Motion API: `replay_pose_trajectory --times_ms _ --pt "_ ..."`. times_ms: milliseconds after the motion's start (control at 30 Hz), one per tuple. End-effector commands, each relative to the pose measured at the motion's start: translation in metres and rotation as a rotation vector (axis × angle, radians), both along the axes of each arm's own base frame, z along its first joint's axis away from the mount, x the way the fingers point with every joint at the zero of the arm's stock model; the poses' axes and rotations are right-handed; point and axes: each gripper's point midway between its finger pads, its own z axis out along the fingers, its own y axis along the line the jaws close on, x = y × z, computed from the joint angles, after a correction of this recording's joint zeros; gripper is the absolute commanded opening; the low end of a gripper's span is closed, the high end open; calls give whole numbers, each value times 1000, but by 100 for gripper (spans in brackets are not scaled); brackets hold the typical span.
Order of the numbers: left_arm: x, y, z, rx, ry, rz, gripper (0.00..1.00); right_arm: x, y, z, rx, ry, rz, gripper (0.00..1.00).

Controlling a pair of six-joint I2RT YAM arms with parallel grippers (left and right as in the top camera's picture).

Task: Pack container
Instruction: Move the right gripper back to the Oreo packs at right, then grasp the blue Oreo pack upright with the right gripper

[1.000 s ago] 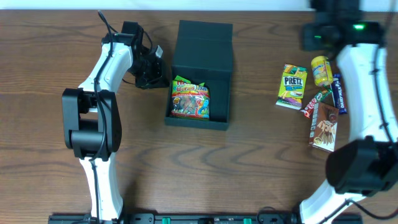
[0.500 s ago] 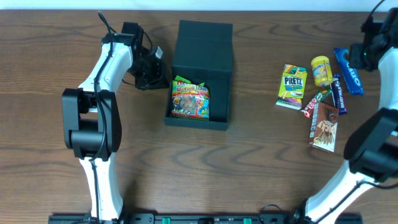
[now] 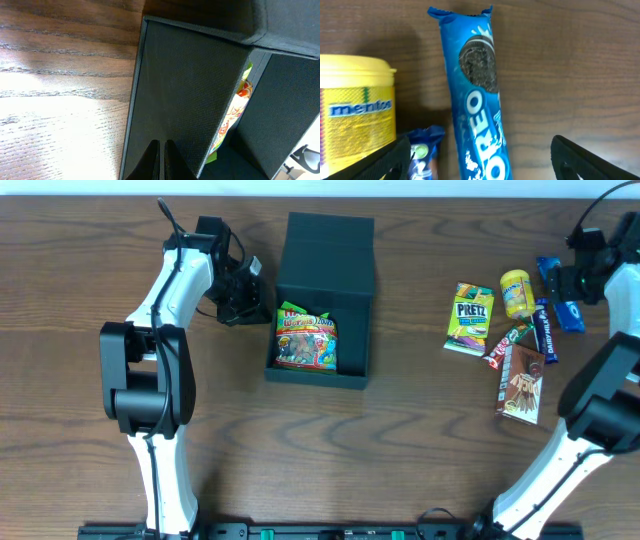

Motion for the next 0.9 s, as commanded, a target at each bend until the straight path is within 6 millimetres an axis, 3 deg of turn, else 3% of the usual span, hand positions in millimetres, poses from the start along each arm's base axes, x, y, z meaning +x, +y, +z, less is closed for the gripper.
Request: replay_pose_trajectory --times_ms 0,433,867 --pt "-5 -1 4 4 11 1 6 -2 -5 -19 39 7 22 89" --pt "-6 -1 3 6 29 21 7 -3 -20 -52 51 19 -1 89" --pt "-6 2 2 25 28 25 7 3 -27 -52 37 -10 -12 82"
